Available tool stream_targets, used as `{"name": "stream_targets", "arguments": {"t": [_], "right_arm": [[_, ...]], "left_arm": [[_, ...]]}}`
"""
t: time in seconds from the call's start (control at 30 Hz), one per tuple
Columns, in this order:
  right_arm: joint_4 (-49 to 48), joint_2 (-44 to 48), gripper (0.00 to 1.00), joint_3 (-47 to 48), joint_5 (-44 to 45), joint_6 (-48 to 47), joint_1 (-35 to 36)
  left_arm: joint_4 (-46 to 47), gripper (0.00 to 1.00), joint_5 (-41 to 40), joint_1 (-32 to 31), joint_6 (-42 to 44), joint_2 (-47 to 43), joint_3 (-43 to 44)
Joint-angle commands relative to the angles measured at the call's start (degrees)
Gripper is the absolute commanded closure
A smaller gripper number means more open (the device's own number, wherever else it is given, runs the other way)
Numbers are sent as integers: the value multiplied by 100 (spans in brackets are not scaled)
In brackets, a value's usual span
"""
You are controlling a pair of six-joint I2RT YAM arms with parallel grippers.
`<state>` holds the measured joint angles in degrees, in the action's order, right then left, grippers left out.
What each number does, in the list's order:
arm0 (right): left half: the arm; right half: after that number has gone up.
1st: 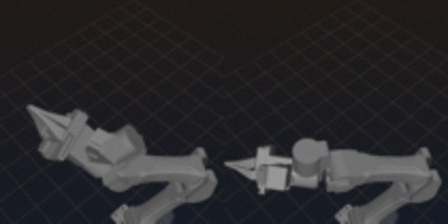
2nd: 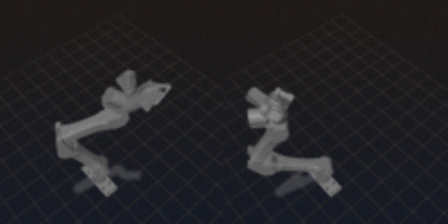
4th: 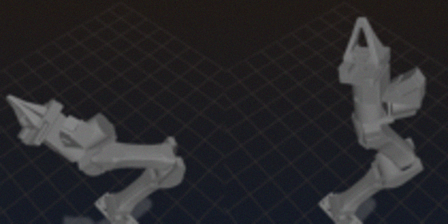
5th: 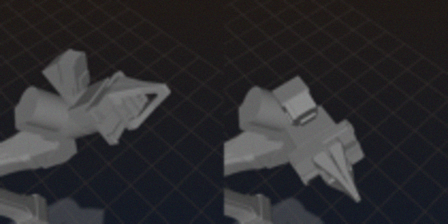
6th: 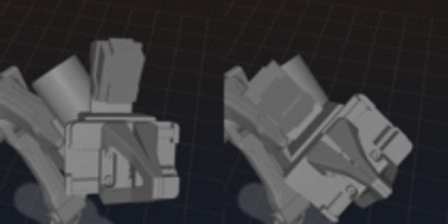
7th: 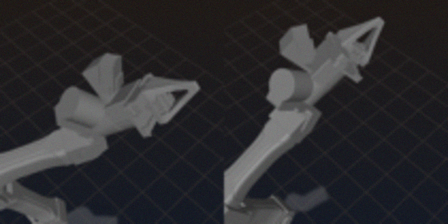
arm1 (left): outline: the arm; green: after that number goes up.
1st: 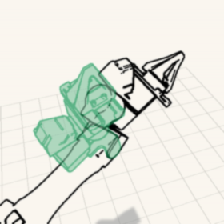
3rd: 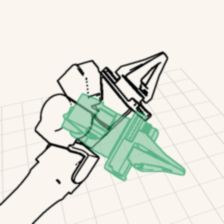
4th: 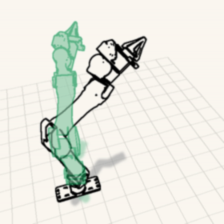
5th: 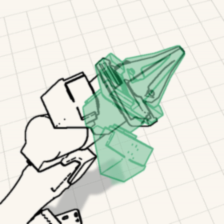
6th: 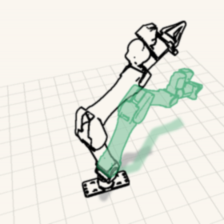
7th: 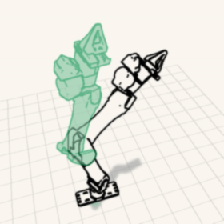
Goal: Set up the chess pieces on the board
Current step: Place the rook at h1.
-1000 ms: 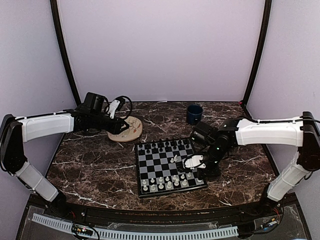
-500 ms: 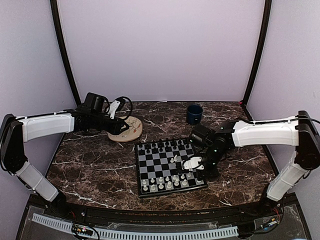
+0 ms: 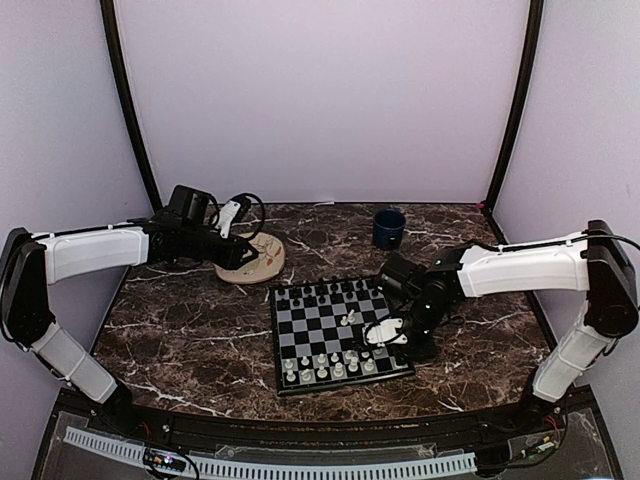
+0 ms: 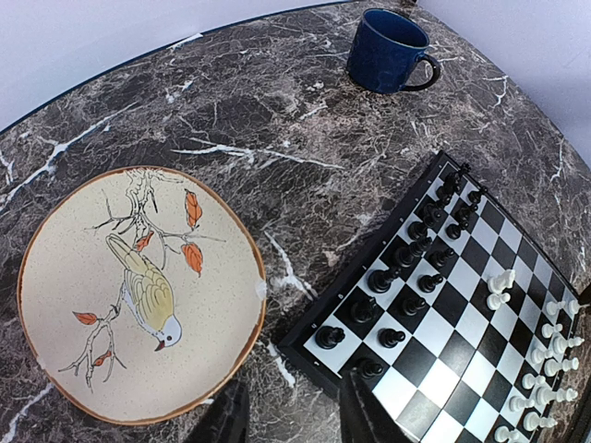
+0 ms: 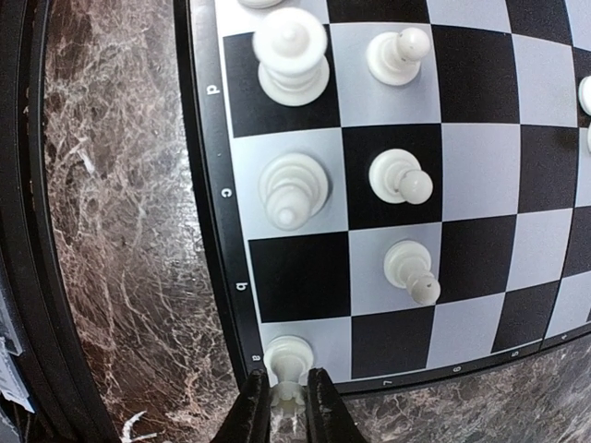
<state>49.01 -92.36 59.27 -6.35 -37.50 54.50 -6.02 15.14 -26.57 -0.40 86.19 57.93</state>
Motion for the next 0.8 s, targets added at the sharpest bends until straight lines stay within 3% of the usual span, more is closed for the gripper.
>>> {"name": "stream_targets", "arguments": {"t": [0.0, 0.77], "right_arm": [[-133, -36, 83, -51, 133, 29, 61], [-56, 56, 70, 179, 97, 162, 31]], "left_arm": [[-46, 64, 7, -7, 61, -42, 132], [-51, 64, 34, -12, 49, -26, 141]]}}
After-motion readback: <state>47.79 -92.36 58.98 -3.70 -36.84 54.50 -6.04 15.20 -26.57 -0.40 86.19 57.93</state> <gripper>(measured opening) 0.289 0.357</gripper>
